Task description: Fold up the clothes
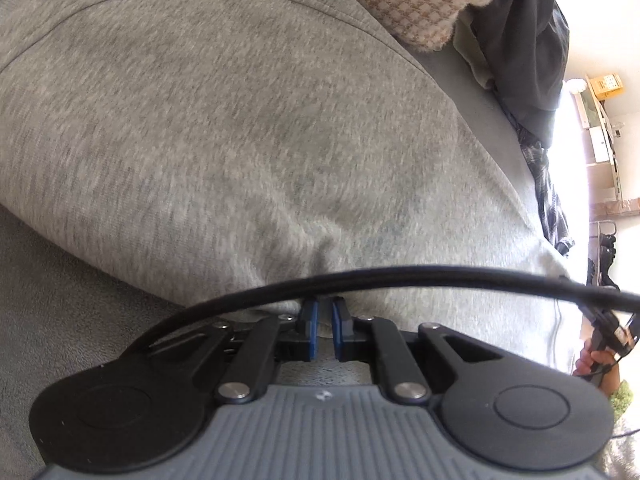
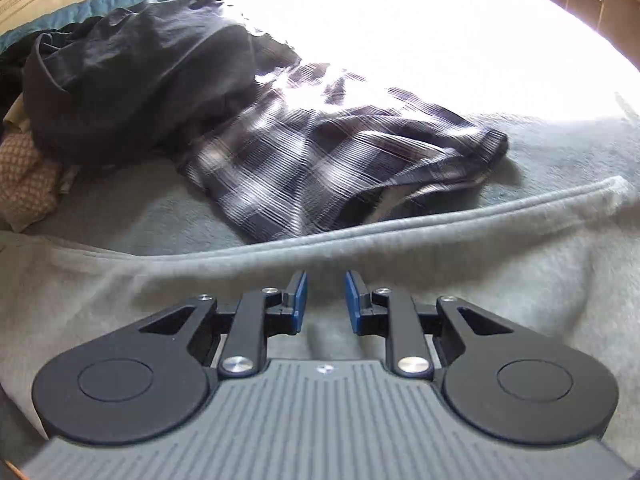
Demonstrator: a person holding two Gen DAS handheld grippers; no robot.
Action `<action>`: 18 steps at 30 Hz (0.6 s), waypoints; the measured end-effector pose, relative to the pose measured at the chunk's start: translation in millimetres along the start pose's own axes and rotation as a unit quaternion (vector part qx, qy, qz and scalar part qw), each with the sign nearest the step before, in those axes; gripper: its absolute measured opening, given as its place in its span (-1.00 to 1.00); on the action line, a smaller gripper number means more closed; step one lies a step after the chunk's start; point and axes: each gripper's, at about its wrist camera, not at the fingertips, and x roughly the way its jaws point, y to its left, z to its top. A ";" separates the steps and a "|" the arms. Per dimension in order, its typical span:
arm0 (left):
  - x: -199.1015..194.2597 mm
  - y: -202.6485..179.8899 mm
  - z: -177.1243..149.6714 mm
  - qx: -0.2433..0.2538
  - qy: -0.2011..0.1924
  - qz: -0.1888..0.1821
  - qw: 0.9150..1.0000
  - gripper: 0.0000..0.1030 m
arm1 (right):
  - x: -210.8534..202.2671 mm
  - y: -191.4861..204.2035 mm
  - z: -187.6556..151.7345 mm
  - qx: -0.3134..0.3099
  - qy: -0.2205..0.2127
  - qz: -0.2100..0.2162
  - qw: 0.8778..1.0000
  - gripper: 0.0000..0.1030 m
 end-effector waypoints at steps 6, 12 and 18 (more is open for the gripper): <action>-2.8 -2.1 -0.2 -0.021 -0.003 0.020 1.000 -0.83 | -6.3 -144.4 4.0 0.090 -0.044 -0.132 0.986 -0.70; -0.7 -10.3 2.5 -0.025 -0.001 0.044 0.999 -0.83 | -43.2 -155.4 1.5 0.080 -0.051 -0.081 0.992 -0.62; -0.2 -14.4 5.3 -0.028 0.002 0.057 0.998 -0.82 | -39.5 -84.2 -34.7 -0.058 -0.005 0.003 0.998 -0.67</action>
